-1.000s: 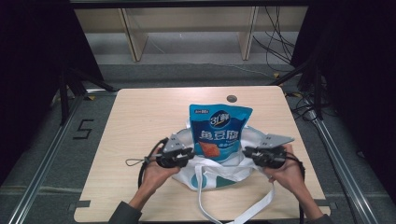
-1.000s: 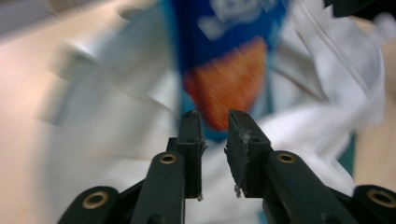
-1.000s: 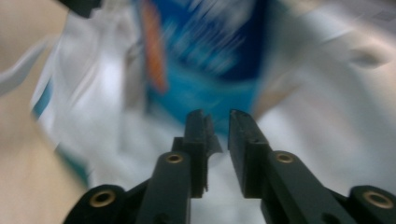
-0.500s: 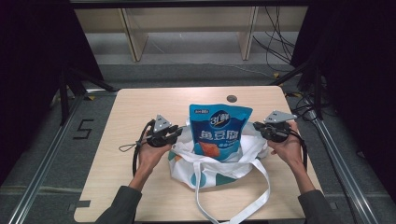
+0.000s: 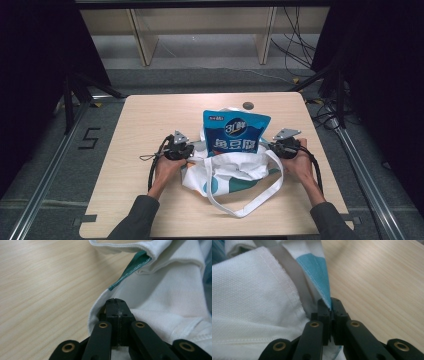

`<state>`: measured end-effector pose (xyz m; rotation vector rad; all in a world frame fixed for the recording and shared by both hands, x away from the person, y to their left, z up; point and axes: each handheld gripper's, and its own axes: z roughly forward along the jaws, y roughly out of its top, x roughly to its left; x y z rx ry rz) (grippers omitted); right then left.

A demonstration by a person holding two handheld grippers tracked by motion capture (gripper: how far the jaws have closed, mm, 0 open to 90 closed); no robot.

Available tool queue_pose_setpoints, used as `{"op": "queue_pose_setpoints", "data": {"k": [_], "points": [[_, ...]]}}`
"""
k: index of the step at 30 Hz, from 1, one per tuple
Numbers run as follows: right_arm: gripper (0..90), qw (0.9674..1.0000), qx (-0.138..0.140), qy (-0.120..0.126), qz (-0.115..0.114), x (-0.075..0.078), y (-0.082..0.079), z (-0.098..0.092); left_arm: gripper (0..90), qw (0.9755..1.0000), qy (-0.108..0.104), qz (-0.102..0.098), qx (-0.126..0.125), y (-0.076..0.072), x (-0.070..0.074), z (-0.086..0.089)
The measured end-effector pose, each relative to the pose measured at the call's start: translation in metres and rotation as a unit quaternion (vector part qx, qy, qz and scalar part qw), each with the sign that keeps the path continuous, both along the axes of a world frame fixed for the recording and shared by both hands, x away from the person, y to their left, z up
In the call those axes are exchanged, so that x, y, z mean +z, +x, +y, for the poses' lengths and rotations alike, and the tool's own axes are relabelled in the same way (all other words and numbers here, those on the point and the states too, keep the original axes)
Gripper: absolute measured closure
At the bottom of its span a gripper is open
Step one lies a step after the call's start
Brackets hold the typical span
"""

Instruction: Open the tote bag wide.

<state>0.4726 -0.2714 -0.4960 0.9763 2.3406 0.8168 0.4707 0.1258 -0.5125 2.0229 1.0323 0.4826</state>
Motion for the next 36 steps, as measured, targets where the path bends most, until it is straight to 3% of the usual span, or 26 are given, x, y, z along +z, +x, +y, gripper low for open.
{"op": "queue_pose_setpoints", "data": {"k": [1,2,3,4,5,6,7,9,10,13,15,16,17,19,22,24,25,26,27,28,30,31,33,36], "points": [[82.7,0.9999,-0.012,0.009,-0.004,0.007,-0.002,-0.002,76.4,0.9998,-0.021,0.004,-0.002,-0.003,0.009,0.0],[82.7,0.9999,-0.012,0.009,-0.004,0.007,-0.002,-0.002,70.8,0.9998,-0.021,0.004,-0.002,-0.003,0.009,0.0],[80.3,0.9998,-0.013,0.013,-0.008,0.012,-0.004,-0.003,70.8,0.9995,-0.032,0.002,-0.004,-0.007,0.018,-0.001],[78.2,0.9991,-0.005,0.024,-0.036,0.022,-0.005,-0.008,63.7,0.9996,-0.028,-0.009,-0.005,-0.013,0.029,-0.002],[77.1,0.9974,-0.019,0.052,-0.046,0.034,-0.01,-0.011,65.2,0.9995,-0.018,-0.024,-0.011,-0.018,0.038,-0.003],[77.3,0.9962,-0.022,0.072,-0.045,0.045,-0.016,-0.012,65.2,0.9991,-0.022,-0.034,-0.013,-0.024,0.047,-0.005],[77.9,0.9946,-0.013,0.083,-0.061,0.058,-0.023,-0.015,67.6,0.9989,-0.028,-0.035,-0.017,-0.028,0.051,-0.006],[80.0,0.9917,0.007,0.108,-0.068,0.077,-0.038,-0.016,71.8,0.9985,-0.022,-0.038,-0.033,-0.04,0.058,-0.011],[81.8,0.9902,0.012,0.126,-0.06,0.083,-0.048,-0.013,75.9,0.9983,-0.019,-0.036,-0.043,-0.045,0.059,-0.013],[85.8,0.9878,0.069,0.13,-0.052,0.092,-0.067,-0.001,81.1,0.9961,-0.056,-0.018,-0.067,-0.056,0.055,-0.021],[87.0,0.9874,0.086,0.125,-0.045,0.089,-0.072,0.009,82.7,0.995,-0.054,-0.002,-0.084,-0.061,0.051,-0.025],[87.5,0.9867,0.096,0.128,-0.029,0.086,-0.075,0.014,83.3,0.9946,-0.063,-0.003,-0.083,-0.064,0.047,-0.028],[87.9,0.9866,0.102,0.127,-0.017,0.082,-0.077,0.019,83.5,0.9947,-0.05,0.002,-0.09,-0.066,0.045,-0.029],[88.3,0.9864,0.12,0.112,0.001,0.073,-0.082,0.029,83.1,0.9942,-0.026,0.002,-0.105,-0.068,0.037,-0.032],[88.9,0.9886,0.132,0.07,0.021,0.057,-0.085,0.037,83.9,0.9941,-0.018,0.011,-0.106,-0.071,0.022,-0.04],[89.5,0.9897,0.131,0.046,0.034,0.043,-0.085,0.041,85.0,0.993,0.012,0.001,-0.118,-0.076,0.015,-0.048],[89.7,0.99,0.129,0.034,0.045,0.034,-0.085,0.044,85.7,0.9917,0.037,-0.001,-0.124,-0.078,0.012,-0.051],[89.9,0.9891,0.129,0.026,0.066,0.025,-0.087,0.048,86.5,0.9905,0.051,-0.007,-0.128,-0.081,0.008,-0.054],[90.0,0.9872,0.143,0.013,0.07,0.015,-0.086,0.05,87.4,0.9896,0.062,-0.013,-0.13,-0.082,0.006,-0.057],[90.0,0.9871,0.136,0.011,0.084,0.006,-0.086,0.053,87.8,0.9891,0.067,-0.013,-0.131,-0.082,0.004,-0.057],[90.0,0.9874,0.131,0.013,0.088,0.002,-0.084,0.052,88.4,0.9904,0.051,-0.008,-0.128,-0.08,0.003,-0.056],[90.0,0.9861,0.144,0.01,0.083,0.004,-0.082,0.051,88.2,0.9908,0.047,-0.008,-0.126,-0.08,0.003,-0.056],[89.5,0.988,0.133,0.007,0.078,0.005,-0.085,0.052,85.5,0.9918,0.042,-0.013,-0.12,-0.082,0.009,-0.055],[86.0,0.9894,0.134,0.021,0.051,0.014,-0.087,0.048,81.2,0.9941,0.004,-0.029,-0.104,-0.083,0.024,-0.047]]}}
